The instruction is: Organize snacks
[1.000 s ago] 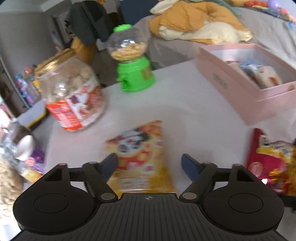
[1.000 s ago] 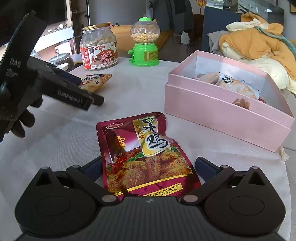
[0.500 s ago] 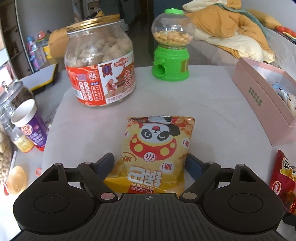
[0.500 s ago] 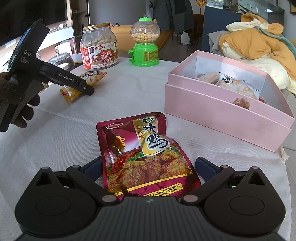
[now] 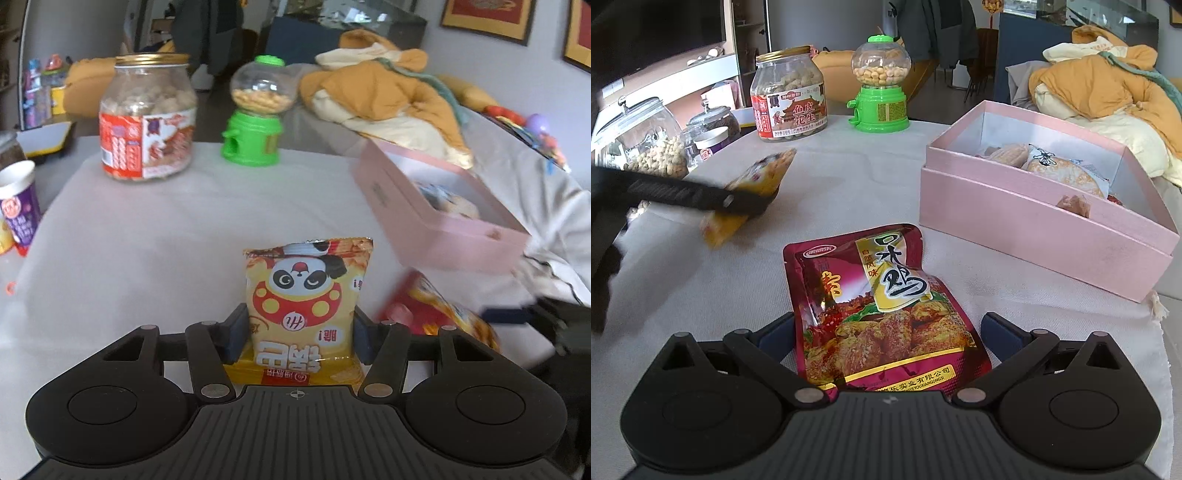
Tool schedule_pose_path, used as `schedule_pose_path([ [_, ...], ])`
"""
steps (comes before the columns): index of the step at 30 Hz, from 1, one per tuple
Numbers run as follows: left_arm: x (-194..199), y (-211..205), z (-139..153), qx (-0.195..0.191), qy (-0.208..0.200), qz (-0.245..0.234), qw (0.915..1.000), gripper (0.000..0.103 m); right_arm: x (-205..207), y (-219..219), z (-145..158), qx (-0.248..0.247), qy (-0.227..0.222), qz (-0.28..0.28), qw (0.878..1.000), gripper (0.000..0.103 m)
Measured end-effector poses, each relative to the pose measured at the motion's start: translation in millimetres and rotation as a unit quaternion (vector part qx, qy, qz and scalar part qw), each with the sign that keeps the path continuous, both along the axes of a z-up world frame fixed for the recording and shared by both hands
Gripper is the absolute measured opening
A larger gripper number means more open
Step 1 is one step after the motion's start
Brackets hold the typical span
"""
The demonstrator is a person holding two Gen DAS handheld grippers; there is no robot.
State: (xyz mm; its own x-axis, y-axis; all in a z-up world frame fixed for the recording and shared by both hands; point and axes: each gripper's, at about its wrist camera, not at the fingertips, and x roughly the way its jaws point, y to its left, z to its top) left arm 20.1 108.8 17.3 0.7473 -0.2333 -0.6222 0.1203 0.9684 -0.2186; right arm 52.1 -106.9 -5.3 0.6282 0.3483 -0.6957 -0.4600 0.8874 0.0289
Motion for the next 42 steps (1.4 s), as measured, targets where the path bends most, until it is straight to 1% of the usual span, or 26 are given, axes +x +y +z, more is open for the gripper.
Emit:
schedule_pose_path([
  [2, -7.4, -2.8, -4.2, 0.000, -0.003, 0.000, 1.0000, 0.061, 0.4, -0.4, 0.0, 0.002, 0.001, 0.000, 1.000, 0.103],
  [4, -11.1, -4.6, -6.9, 0.008, -0.012, 0.000, 0.9999, 0.061, 0.6, -2.5, 0.8, 0.005, 0.002, -0.001, 1.000, 0.103],
  [7, -13.5, -6.2, -9.4, 0.017, -0.020, -0.001, 0.9997, 0.062, 2.7, -12.7, 4.2, 0.030, 0.009, -0.010, 0.999, 0.103],
  [10, -14.0, -11.2, -13.7, 0.037, -0.029, -0.004, 0.9989, 0.063, 2.4, -24.6, 10.2, 0.053, 0.018, -0.018, 0.998, 0.103],
  [14, -15.9, -20.9, -14.4, 0.067, -0.033, -0.002, 0.9972, 0.064, -1.4, -32.2, 21.2, 0.049, 0.008, -0.024, 0.998, 0.103],
  [16, -17.1, -21.3, -14.9, 0.070, -0.035, -0.001, 0.9969, 0.064, -4.0, -39.0, 27.9, 0.059, 0.008, -0.018, 0.998, 0.103],
  [18, -18.1, -19.5, -15.5, 0.064, -0.036, 0.001, 0.9973, 0.064, -5.0, -45.9, 34.2, 0.070, 0.008, -0.018, 0.997, 0.103],
  [21, -17.6, -15.7, -15.7, 0.052, -0.036, 0.002, 0.9980, 0.064, -1.0, -58.2, 41.4, 0.078, 0.000, -0.042, 0.996, 0.103],
  [23, -17.3, -15.7, -15.9, 0.051, -0.036, 0.002, 0.9980, 0.064, 5.5, -65.5, 41.7, 0.064, -0.011, -0.073, 0.995, 0.102],
  [24, -17.1, -16.6, -15.6, 0.054, -0.036, 0.002, 0.9979, 0.064, 10.1, -67.6, 39.6, 0.048, -0.015, -0.091, 0.995, 0.101],
  [26, -17.2, -19.3, -15.6, 0.062, -0.036, 0.002, 0.9974, 0.064, 20.6, -68.9, 31.4, 0.000, -0.020, -0.123, 0.992, 0.091],
  [28, -17.3, -21.2, -15.8, 0.069, -0.035, 0.001, 0.9970, 0.064, 27.3, -69.4, 21.5, -0.035, -0.012, -0.144, 0.989, 0.090],
  [29, -17.0, -22.1, -15.8, 0.072, -0.034, 0.000, 0.9968, 0.064, 28.1, -70.8, 17.3, -0.039, -0.003, -0.147, 0.988, 0.090],
  [32, -17.0, -22.8, -16.1, 0.076, -0.034, 0.000, 0.9965, 0.064, 20.8, -69.5, 9.7, -0.026, 0.011, -0.134, 0.991, 0.090],
  [36, -16.7, -21.0, -16.2, 0.073, -0.034, -0.001, 0.9967, 0.064, 8.6, -63.2, 17.4, 0.012, 0.040, -0.070, 0.997, 0.090],
  [39, -16.7, -21.5, -16.3, 0.076, -0.034, -0.001, 0.9965, 0.064, 2.5, -53.9, 27.6, 0.042, 0.041, -0.044, 0.997, 0.091],
  [42, -16.7, -21.6, -16.2, 0.078, -0.034, -0.001, 0.9964, 0.064, 9.9, -37.5, 33.2, 0.076, 0.065, -0.030, 0.994, 0.093],
])
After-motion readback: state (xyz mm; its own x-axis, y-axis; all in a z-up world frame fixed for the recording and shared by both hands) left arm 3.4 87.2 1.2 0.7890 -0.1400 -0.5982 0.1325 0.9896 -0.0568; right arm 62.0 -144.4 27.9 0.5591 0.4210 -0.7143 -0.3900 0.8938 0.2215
